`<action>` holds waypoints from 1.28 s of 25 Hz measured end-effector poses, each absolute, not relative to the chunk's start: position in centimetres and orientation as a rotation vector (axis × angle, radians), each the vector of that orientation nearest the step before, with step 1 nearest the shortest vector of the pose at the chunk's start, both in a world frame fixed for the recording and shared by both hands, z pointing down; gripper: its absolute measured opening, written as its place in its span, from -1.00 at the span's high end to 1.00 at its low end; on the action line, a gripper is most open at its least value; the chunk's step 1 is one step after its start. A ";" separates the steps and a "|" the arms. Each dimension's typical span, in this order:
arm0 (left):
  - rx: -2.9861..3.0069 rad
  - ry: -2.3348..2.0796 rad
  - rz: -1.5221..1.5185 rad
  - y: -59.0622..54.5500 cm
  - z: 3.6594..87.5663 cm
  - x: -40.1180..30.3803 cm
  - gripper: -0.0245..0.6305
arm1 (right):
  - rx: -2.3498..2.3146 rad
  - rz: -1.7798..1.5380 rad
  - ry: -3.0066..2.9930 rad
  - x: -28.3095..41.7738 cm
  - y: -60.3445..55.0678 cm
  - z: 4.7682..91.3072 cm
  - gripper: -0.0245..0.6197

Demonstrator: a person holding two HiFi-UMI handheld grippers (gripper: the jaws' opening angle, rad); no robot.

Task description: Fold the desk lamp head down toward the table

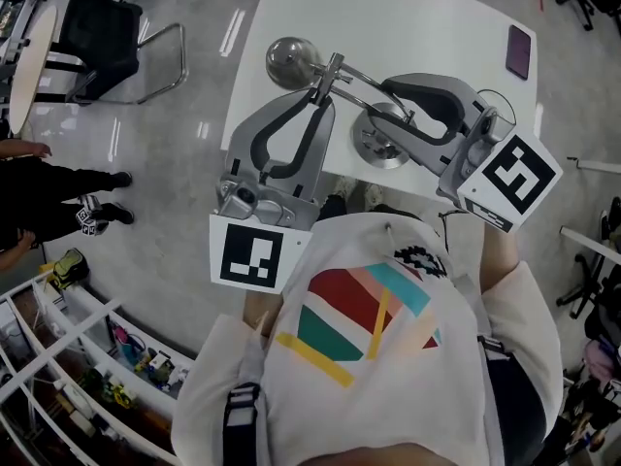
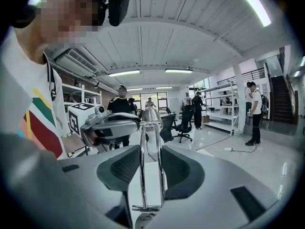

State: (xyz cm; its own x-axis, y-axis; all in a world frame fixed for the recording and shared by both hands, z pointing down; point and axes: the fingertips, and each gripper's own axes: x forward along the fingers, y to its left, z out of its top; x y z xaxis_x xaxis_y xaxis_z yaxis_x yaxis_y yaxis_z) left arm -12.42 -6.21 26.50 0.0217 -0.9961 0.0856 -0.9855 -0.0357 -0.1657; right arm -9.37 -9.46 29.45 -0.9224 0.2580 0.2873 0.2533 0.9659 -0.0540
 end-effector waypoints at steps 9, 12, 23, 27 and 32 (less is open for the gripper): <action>-2.249 2.182 -0.250 -7.3 29.6 -13.4 0.65 | -0.334 -0.062 -2.630 -9.7 -10.2 31.8 0.45; -2.271 2.212 -0.293 -6.8 33.1 -15.6 0.65 | -0.326 -0.092 -2.539 -11.7 -9.5 33.7 0.45; -2.532 2.284 -0.328 -6.4 43.7 -17.5 0.65 | -0.386 -0.140 -2.084 -15.5 -8.3 40.1 0.44; -2.634 2.250 -0.325 -6.6 45.8 -16.7 0.65 | -0.398 -0.135 -1.969 -15.7 -8.2 41.7 0.44; -2.751 2.196 -0.353 -6.8 47.5 -16.0 0.65 | -0.400 -0.101 -1.890 -15.6 -8.1 43.0 0.44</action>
State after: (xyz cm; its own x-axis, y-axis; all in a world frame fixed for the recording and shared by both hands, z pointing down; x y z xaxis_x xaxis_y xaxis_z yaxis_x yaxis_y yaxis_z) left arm -15.98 -6.80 47.47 0.2401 -0.8896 0.3886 -0.9666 -0.1820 0.1806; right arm -15.63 -8.12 43.01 -0.2982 0.2249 0.9276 0.3223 0.9385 -0.1239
